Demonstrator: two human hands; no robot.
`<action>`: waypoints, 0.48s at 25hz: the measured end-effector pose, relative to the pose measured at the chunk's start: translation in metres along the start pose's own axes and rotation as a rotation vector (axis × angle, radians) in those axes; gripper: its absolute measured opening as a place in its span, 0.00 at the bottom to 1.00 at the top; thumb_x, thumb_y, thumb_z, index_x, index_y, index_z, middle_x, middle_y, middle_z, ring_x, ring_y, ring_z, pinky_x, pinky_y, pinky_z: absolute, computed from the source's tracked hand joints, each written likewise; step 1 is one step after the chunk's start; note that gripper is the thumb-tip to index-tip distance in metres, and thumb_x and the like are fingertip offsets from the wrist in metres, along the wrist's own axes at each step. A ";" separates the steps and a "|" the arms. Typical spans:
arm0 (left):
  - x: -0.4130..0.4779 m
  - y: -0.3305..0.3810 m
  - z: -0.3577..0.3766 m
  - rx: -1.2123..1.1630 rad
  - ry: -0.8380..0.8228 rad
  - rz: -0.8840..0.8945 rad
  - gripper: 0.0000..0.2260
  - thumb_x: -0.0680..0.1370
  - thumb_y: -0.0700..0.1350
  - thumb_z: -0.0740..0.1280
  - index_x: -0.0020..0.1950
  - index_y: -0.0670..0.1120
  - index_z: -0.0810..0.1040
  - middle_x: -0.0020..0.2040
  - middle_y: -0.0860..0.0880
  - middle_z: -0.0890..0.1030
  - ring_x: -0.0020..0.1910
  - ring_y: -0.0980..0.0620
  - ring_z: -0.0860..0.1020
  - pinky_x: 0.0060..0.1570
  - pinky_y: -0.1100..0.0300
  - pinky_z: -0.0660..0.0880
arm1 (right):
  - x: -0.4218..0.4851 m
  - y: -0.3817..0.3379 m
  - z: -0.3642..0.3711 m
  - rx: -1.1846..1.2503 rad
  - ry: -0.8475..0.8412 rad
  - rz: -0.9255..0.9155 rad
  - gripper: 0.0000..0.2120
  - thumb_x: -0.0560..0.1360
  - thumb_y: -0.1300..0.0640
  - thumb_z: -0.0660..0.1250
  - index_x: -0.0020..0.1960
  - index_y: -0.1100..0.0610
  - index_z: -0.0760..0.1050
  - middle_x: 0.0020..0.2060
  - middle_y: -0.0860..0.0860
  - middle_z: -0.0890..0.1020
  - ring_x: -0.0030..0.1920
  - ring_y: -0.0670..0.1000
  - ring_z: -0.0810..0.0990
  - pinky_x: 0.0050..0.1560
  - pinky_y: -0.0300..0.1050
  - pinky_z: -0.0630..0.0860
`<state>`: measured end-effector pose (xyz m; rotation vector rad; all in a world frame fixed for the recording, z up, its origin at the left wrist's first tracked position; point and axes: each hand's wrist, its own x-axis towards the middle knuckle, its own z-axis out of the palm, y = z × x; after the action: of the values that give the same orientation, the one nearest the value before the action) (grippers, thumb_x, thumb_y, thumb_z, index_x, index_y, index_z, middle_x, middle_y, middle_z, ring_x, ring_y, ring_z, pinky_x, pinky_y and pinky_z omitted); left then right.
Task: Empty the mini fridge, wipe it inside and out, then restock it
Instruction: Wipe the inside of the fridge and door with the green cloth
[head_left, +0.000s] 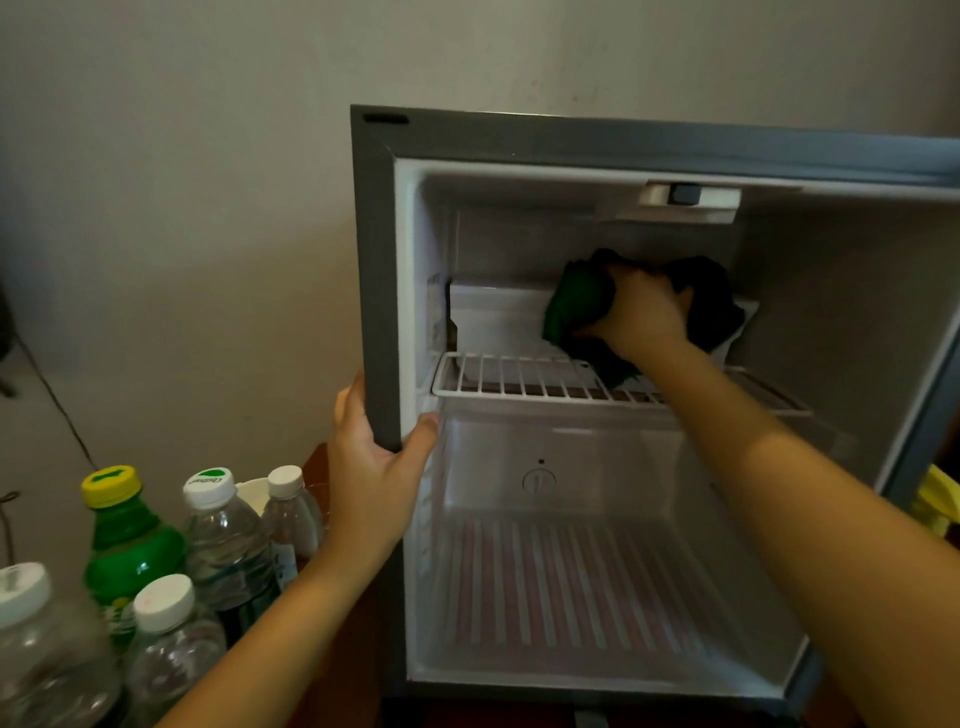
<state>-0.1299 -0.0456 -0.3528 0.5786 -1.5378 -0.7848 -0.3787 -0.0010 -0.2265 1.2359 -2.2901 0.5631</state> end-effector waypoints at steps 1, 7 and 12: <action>0.000 0.000 0.000 0.001 0.003 0.001 0.31 0.70 0.57 0.68 0.70 0.47 0.67 0.60 0.48 0.76 0.59 0.51 0.77 0.57 0.46 0.77 | 0.000 -0.021 0.006 0.008 0.010 -0.025 0.31 0.66 0.42 0.72 0.64 0.50 0.67 0.59 0.55 0.77 0.61 0.61 0.73 0.59 0.58 0.68; 0.000 0.001 0.001 0.009 0.006 -0.024 0.29 0.72 0.51 0.70 0.71 0.47 0.66 0.61 0.48 0.75 0.60 0.50 0.76 0.58 0.44 0.76 | 0.009 -0.112 0.023 0.068 0.012 -0.289 0.24 0.76 0.60 0.64 0.72 0.55 0.65 0.63 0.57 0.75 0.63 0.57 0.72 0.58 0.49 0.72; -0.002 0.002 -0.004 0.024 -0.034 -0.065 0.32 0.69 0.61 0.68 0.69 0.53 0.65 0.61 0.49 0.75 0.61 0.47 0.75 0.57 0.42 0.76 | 0.011 -0.049 0.006 0.054 -0.100 -0.262 0.23 0.75 0.51 0.64 0.70 0.48 0.67 0.60 0.55 0.78 0.59 0.58 0.77 0.56 0.51 0.73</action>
<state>-0.1257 -0.0435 -0.3519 0.6386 -1.5677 -0.8304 -0.3440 -0.0370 -0.2188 1.5926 -2.1553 0.4798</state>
